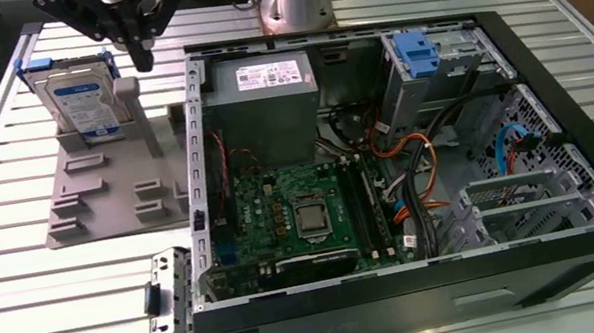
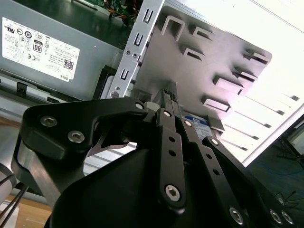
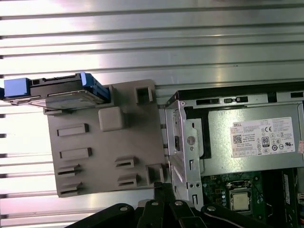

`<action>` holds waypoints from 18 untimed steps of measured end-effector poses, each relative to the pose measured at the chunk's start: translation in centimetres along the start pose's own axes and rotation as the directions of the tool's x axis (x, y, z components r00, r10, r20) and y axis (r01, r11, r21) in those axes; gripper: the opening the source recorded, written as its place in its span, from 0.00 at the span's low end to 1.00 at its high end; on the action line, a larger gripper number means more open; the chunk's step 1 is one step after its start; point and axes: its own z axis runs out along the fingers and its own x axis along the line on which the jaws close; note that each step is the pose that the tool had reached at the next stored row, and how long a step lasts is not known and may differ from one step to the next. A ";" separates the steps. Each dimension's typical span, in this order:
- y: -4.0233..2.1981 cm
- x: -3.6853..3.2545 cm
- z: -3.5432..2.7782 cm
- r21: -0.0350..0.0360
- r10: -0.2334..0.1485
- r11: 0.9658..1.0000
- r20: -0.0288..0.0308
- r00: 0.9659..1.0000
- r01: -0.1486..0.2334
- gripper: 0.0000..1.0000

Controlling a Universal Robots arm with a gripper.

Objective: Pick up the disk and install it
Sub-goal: 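Reach for the disk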

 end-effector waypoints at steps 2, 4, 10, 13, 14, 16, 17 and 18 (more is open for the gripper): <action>-0.01 0.14 0.01 0.000 0.000 1.000 0.000 1.000 0.000 0.10; -0.02 0.30 0.01 0.000 0.000 1.000 0.000 1.000 0.000 0.10; -0.07 0.93 0.01 0.000 0.000 1.000 0.000 1.000 0.000 0.10; -0.09 1.17 0.01 0.000 0.000 1.000 0.000 1.000 0.000 0.10; -0.10 1.25 0.01 0.000 0.000 1.000 0.000 1.000 0.000 0.10; -0.11 1.38 0.01 0.000 0.000 1.000 0.000 1.000 0.000 0.10; -0.11 1.46 0.02 0.000 0.000 1.000 0.000 1.000 0.000 0.10; -0.12 1.52 0.02 0.000 0.000 1.000 0.000 1.000 0.000 0.10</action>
